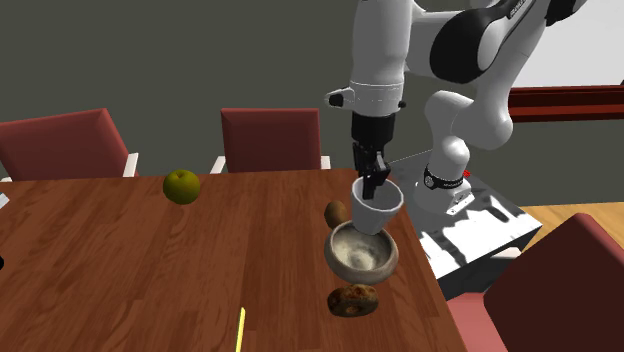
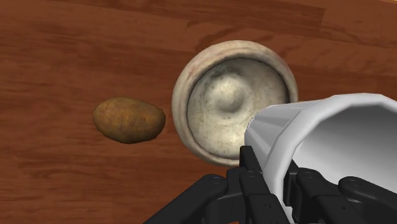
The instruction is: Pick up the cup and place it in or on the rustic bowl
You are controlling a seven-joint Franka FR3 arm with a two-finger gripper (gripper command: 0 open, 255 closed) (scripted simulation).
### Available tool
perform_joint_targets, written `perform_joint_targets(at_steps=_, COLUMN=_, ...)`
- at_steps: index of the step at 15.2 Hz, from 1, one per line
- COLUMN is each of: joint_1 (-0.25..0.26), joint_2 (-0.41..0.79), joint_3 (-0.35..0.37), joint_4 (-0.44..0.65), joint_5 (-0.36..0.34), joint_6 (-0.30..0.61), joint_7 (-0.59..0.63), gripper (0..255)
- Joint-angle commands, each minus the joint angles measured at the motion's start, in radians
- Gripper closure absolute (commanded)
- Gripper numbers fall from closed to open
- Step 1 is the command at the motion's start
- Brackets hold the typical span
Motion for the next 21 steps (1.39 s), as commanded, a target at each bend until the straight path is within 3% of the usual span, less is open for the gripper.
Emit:
perform_joint_targets(at_steps=1, joint_1=0.001, joint_2=0.006, joint_3=0.001, joint_4=-0.024, joint_5=0.003, joint_6=0.031, joint_7=-0.006, gripper=255)
perform_joint_targets(at_steps=9, joint_1=0.006, joint_2=0.041, joint_3=0.007, joint_4=-0.108, joint_5=0.018, joint_6=0.148, joint_7=-0.027, gripper=255)
perform_joint_targets(at_steps=17, joint_1=0.006, joint_2=0.041, joint_3=0.007, joint_4=-0.108, joint_5=0.018, joint_6=0.148, joint_7=-0.027, gripper=255)
perform_joint_targets(at_steps=18, joint_1=0.006, joint_2=0.041, joint_3=0.007, joint_4=-0.108, joint_5=0.018, joint_6=0.148, joint_7=-0.027, gripper=0)
perform_joint_targets(at_steps=21, joint_1=0.006, joint_2=0.041, joint_3=0.007, joint_4=-0.108, joint_5=0.018, joint_6=0.148, joint_7=-0.027, gripper=0)
